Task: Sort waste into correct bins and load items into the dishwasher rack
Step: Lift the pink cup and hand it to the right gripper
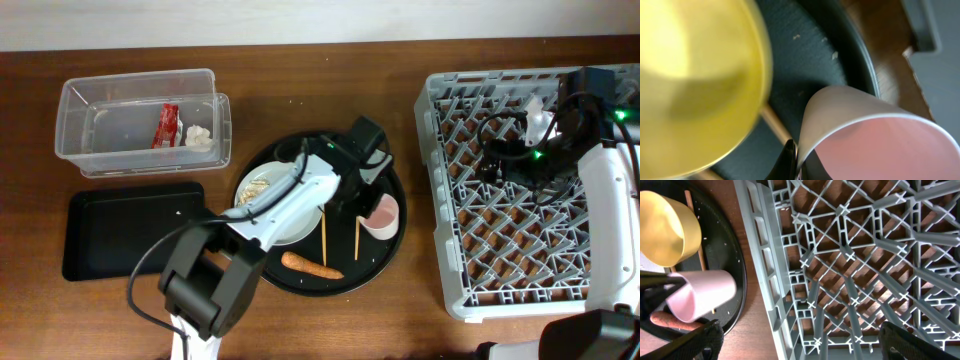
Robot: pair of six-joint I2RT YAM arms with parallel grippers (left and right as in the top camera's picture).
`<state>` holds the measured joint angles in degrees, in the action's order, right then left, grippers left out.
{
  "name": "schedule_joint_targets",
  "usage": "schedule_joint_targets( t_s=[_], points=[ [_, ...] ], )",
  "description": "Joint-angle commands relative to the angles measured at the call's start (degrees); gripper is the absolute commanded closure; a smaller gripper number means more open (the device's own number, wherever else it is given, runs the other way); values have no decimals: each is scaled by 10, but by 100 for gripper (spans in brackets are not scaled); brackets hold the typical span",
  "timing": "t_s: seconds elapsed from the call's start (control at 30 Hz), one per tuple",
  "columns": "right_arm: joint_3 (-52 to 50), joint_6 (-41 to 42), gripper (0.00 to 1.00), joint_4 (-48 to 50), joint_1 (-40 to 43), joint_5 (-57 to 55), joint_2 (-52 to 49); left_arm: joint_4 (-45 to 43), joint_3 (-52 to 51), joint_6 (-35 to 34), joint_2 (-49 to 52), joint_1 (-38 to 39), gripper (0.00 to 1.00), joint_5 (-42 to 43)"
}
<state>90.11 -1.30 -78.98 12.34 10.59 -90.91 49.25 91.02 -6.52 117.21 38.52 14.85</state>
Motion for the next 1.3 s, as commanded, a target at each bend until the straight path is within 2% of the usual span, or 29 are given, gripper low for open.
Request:
schedule_joint_targets(
  t_s=[0.0,0.03,0.1,0.2,0.3,0.33,0.47,0.6,0.63,0.93,1.03,1.13,1.27],
  points=[
    [4,2,2,1,1,8,-2,20,45,1,-58,-68,100,41],
    [4,2,2,2,1,10,-2,20,49,1,-69,-87,100,65],
    [4,-18,2,8,1,72,-2,-9,57,1,-104,-167,100,229],
    [4,-133,0,10,-3,260,-2,-54,57,1,-111,-253,100,456],
    [4,-252,0,16,-33,385,-2,-63,57,1,-111,-290,100,573],
    [4,-273,1,25,-50,415,-2,-64,57,1,-111,-290,100,584],
    [4,-274,0,102,-119,478,-2,-64,57,1,-112,-285,100,608],
    [4,-273,9,180,-155,557,-2,-64,57,1,-111,-276,100,622],
    [4,-273,14,192,-162,556,-2,-64,57,1,-111,-273,100,633],
    [4,-272,25,266,-214,556,-2,-64,57,-16,-111,-249,100,643],
    [4,-272,34,266,-215,556,-2,-64,57,-16,-111,-249,100,643],
    [4,-272,39,266,-215,556,-2,-64,57,-16,-111,-249,100,643],
    [4,-272,39,265,-218,557,-2,-64,57,-16,-112,-249,100,643]
  ],
)
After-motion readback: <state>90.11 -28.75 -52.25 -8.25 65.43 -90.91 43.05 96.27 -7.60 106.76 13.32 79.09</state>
